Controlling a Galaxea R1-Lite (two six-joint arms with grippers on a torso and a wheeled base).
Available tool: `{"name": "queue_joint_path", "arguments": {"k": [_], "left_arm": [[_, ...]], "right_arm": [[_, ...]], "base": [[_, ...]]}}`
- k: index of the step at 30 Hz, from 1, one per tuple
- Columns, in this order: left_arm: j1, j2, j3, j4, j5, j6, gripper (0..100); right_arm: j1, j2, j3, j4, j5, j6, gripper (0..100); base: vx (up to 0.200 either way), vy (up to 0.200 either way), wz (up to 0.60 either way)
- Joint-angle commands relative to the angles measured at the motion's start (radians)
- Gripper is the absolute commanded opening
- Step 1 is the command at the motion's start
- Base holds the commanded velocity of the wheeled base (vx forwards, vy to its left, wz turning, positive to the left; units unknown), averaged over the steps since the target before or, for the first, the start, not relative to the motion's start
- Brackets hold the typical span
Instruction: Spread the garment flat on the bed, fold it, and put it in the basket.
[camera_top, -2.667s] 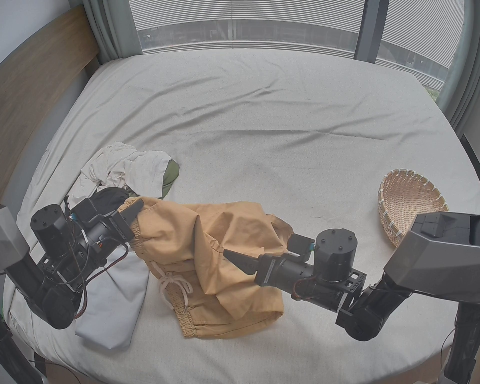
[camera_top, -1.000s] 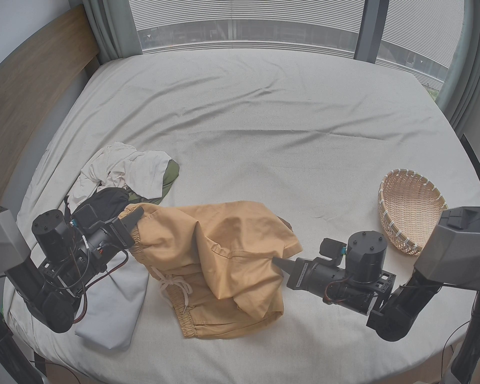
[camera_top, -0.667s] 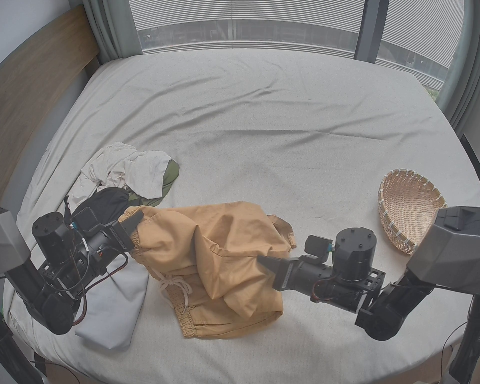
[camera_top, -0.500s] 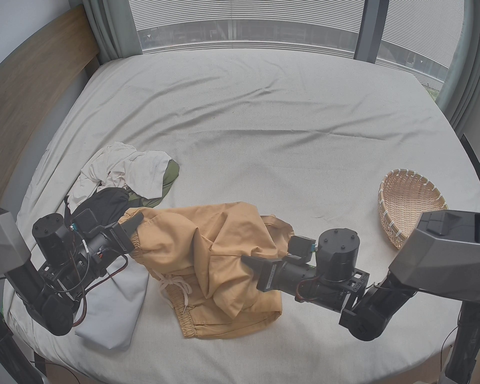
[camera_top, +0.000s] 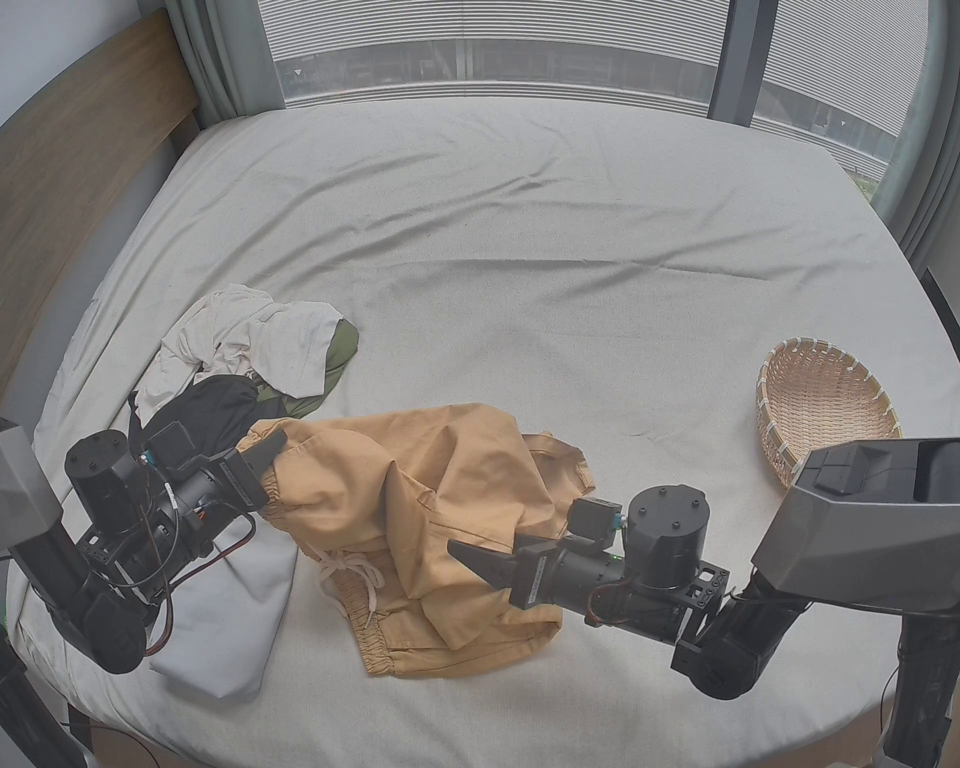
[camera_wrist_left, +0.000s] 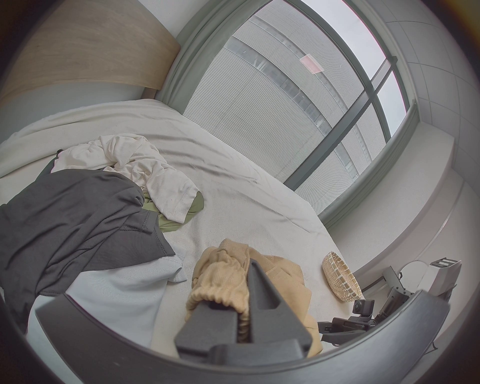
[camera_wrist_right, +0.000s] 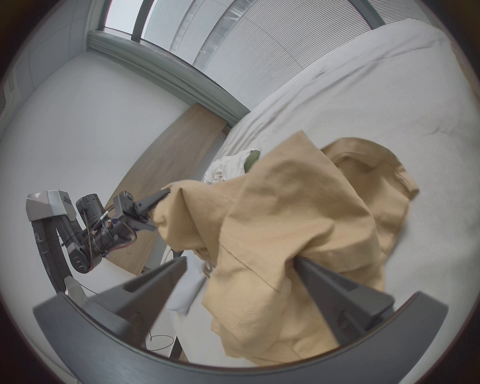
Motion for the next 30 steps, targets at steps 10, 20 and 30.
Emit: {"name": "queue_joint_path", "arguments": {"k": [10,20,30], "left_arm": [[0.0,0.006,0.005,0.0,0.001,0.0,0],[0.0,0.006,0.006,-0.002,0.001,0.0,0],[0.001,0.005,0.006,0.0,0.001,0.0,0]], "right_arm": [[-0.063,-0.007,0.053,0.007,-0.015,-0.002,100],[-0.07,0.02,0.033,0.01,-0.022,-0.002,100],[-0.023,0.011,0.07,0.007,-0.02,0.006,100]], "base": [[0.0,0.0,0.0],[0.0,0.0,0.0],[0.0,0.0,0.0]]}}
